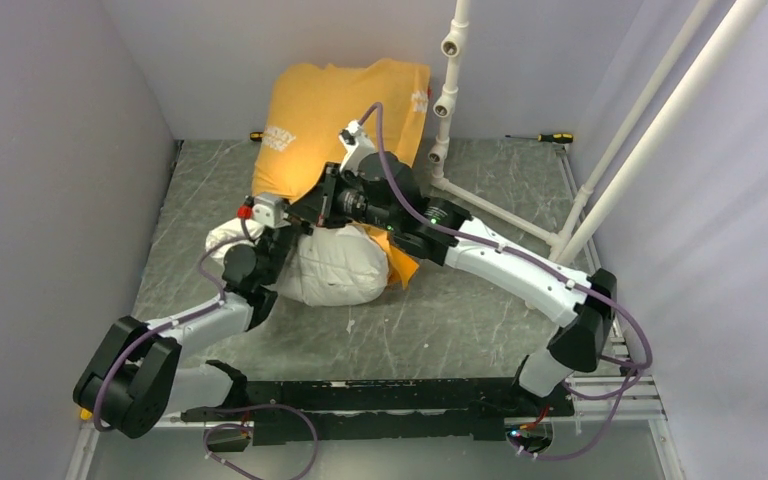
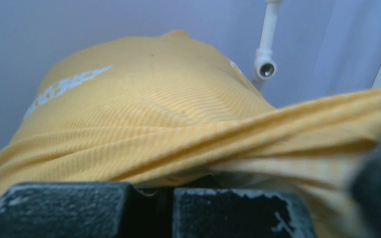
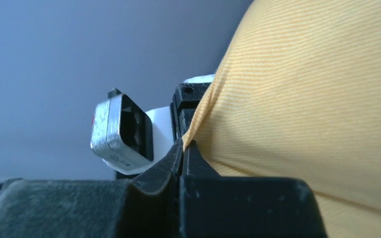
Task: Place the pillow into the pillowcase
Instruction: Stuff the pillow into the pillowcase.
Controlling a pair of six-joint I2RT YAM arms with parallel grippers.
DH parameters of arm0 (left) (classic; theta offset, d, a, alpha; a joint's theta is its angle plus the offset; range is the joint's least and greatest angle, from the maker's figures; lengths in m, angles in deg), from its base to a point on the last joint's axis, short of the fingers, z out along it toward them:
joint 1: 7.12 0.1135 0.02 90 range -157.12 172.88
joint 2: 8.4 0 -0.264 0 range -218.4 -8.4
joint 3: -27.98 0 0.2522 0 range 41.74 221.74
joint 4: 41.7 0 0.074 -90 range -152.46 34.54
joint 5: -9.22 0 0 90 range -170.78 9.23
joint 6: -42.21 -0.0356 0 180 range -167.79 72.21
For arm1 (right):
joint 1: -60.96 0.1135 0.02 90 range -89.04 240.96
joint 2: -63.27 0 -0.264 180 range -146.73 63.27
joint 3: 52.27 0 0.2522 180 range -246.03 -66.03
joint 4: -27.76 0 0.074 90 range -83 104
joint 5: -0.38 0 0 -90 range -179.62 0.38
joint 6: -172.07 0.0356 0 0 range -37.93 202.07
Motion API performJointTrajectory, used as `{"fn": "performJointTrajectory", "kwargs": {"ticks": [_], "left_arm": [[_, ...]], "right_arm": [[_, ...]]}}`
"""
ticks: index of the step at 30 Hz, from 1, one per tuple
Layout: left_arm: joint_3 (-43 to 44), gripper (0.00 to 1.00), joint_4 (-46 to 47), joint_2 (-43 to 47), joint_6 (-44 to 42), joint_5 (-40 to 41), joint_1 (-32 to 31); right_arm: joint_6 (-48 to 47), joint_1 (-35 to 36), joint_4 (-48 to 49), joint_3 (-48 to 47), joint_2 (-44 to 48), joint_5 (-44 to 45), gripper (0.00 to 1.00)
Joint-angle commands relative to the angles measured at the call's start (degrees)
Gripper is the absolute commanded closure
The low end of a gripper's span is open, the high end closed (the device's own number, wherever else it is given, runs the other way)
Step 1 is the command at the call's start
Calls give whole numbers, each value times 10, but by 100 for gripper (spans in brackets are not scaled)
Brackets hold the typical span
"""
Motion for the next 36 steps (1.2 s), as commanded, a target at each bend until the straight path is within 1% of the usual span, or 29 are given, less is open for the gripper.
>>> {"fn": "performJointTrajectory", "kwargs": {"ticks": [1, 4, 5, 7, 8, 9, 10, 11, 12, 13, 16, 18, 20, 21, 23, 26, 28, 31, 33, 34, 36], "left_arm": [[116, 100, -179, -4, -33, 42, 54], [145, 100, -327, 20, -21, 35, 59], [147, 100, -362, 24, -21, 29, 59], [141, 100, -391, 26, -17, 26, 59], [139, 100, -406, 24, -15, 28, 59], [137, 100, -422, 21, -11, 29, 59], [134, 100, -435, 17, -8, 31, 59], [130, 100, -448, 16, -5, 28, 60], [124, 100, -457, 16, -2, 25, 59], [118, 100, -462, 19, 2, 26, 59], [106, 100, -504, 54, 22, 28, 59], [111, 100, -549, 79, 34, 26, 59], [127, 100, -622, 101, 42, 20, 59], [134, 98, -648, 111, 43, 17, 59], [141, 98, -679, 129, 45, 7, 59], [129, 100, -677, 149, 42, -13, 59], [121, 100, -672, 153, 40, -15, 59], [124, 100, -680, 147, 43, -17, 59], [126, 100, -682, 144, 45, -25, 59], [128, 100, -682, 143, 49, -29, 59], [136, 100, -695, 144, 54, -34, 59]], "right_arm": [[-13, 83, -56, 39, 108, -170, 100], [-6, 15, -26, 128, 122, -175, 99], [-7, 0, -9, 151, 124, -184, 96], [-15, -26, -14, 171, 117, -188, 87], [-27, -33, -23, 171, 113, -183, 77], [-36, -37, -43, 165, 110, -164, 65], [-45, -38, -62, 160, 112, -142, 47], [-51, -39, -80, 157, 117, -120, 39], [-54, -40, -98, 156, 126, -96, 26], [-53, -42, -113, 161, 139, -73, 19], [-32, -73, -122, 213, 200, -43, 10], [-7, -112, -102, 270, 232, -64, 9], [12, -149, -75, 340, 253, -92, 8], [19, -164, -57, 358, 253, -100, 8], [35, -189, -7, 411, 245, -135, 7], [73, -201, 105, 451, 213, -186, 8], [98, -203, 175, 459, 176, -215, 10], [115, -204, 213, 453, 130, -212, 15], [123, -205, 237, 452, 103, -211, 26], [128, -205, 271, 454, 93, -218, 36], [147, -206, 319, 462, 81, -242, 75]]}}
